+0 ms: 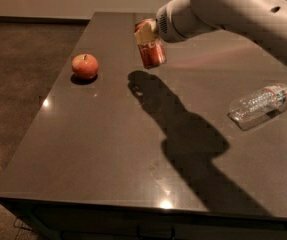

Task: Place coke can upright

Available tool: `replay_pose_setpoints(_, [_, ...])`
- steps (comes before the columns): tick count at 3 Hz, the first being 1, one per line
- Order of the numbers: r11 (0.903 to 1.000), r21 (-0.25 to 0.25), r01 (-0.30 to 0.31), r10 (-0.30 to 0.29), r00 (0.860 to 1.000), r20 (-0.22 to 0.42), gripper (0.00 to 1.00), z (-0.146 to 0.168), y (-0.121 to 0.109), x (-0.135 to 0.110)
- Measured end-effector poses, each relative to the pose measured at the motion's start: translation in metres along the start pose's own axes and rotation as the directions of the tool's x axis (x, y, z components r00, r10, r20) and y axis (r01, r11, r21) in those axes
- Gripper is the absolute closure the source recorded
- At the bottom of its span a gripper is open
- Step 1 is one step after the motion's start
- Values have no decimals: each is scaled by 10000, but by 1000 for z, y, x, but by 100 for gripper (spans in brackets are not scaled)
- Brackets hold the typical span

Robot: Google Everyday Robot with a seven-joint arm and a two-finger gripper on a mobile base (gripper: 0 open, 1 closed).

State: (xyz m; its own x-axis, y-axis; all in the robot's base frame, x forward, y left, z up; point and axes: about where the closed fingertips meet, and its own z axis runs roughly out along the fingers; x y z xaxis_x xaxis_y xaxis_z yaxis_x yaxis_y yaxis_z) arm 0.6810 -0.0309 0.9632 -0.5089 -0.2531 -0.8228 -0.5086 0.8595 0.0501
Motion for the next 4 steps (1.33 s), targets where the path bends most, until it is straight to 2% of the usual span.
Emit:
replay_pose_setpoints(2, [9948,-909,449,-364,9950,933,100,-7,-1,-1])
replay_pose_setpoints(4, [9879,-740,1366,-1194,9723,2010,100,-12,9,8])
